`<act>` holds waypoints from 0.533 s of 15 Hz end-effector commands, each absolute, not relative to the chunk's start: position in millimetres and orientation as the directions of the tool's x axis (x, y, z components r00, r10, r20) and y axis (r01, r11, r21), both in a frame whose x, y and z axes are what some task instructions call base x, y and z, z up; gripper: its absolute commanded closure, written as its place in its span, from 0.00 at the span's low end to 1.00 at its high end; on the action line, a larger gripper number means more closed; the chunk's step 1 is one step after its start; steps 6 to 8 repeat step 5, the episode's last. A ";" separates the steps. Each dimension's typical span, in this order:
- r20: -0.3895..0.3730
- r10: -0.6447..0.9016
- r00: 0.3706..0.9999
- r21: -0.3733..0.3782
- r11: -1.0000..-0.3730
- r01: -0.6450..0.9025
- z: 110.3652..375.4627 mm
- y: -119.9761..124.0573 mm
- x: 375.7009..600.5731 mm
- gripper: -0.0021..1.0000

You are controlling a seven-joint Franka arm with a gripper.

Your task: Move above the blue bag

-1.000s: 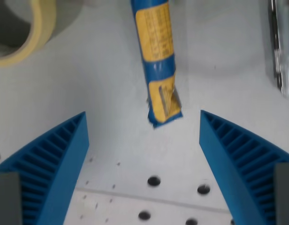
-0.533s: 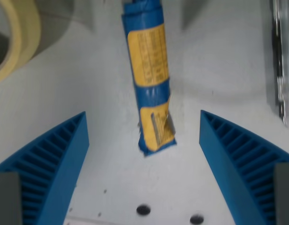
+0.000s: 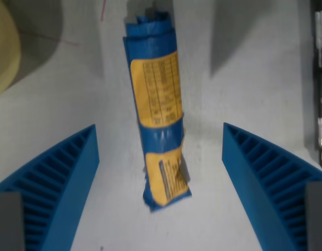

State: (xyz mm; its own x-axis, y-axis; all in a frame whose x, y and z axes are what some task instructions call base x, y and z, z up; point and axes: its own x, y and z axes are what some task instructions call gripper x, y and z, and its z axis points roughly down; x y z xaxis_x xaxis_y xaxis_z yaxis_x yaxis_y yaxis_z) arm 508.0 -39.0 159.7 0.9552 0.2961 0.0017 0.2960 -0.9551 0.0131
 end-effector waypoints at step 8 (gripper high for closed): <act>0.001 0.321 0.947 -0.001 -0.947 0.321 129.2 -44.0 518.4 1.00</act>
